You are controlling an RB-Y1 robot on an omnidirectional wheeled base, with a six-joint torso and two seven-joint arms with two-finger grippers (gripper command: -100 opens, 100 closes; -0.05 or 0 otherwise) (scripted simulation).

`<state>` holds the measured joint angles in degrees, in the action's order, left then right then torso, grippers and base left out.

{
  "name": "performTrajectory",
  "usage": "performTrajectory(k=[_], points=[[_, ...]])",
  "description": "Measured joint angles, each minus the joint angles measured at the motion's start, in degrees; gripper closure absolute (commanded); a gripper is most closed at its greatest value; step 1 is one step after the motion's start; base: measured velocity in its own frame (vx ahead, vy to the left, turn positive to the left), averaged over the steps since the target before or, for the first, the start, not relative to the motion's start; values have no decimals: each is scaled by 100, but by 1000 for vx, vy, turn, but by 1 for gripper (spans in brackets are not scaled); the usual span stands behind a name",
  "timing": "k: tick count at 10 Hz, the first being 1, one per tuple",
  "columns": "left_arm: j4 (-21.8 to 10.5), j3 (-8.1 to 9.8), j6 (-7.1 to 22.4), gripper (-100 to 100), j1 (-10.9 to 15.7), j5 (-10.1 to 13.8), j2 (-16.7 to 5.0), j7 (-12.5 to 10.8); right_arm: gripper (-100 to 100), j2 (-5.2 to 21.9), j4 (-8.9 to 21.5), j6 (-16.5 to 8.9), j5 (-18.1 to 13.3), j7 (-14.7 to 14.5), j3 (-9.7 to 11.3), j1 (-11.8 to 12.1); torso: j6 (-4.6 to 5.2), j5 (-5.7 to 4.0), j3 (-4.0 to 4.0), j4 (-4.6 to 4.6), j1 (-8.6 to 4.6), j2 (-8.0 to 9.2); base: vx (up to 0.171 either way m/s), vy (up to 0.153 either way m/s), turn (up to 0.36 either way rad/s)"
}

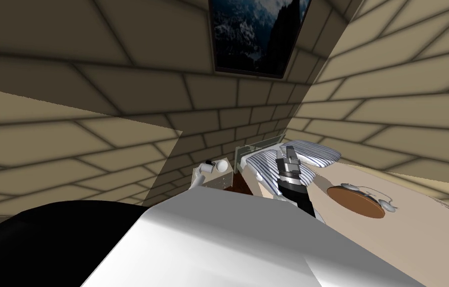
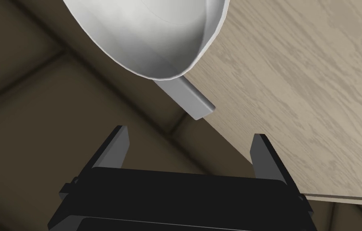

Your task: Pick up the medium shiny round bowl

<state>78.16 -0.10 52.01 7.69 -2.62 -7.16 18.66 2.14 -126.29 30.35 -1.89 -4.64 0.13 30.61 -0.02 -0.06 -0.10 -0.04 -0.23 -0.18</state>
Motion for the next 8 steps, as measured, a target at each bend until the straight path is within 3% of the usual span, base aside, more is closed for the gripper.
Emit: performTrajectory(k=[4,8], points=[[-320,69,493,-100,181,51,13,49,0,0,0,0,0,0,0,0,0,1,6,2,5,11,27,-53,24],[-880,161,1046,-100,478,110,34,92,0,0,0,0,0,0,0,0,0,-2,0,0,-8,1,50,-83,19]])
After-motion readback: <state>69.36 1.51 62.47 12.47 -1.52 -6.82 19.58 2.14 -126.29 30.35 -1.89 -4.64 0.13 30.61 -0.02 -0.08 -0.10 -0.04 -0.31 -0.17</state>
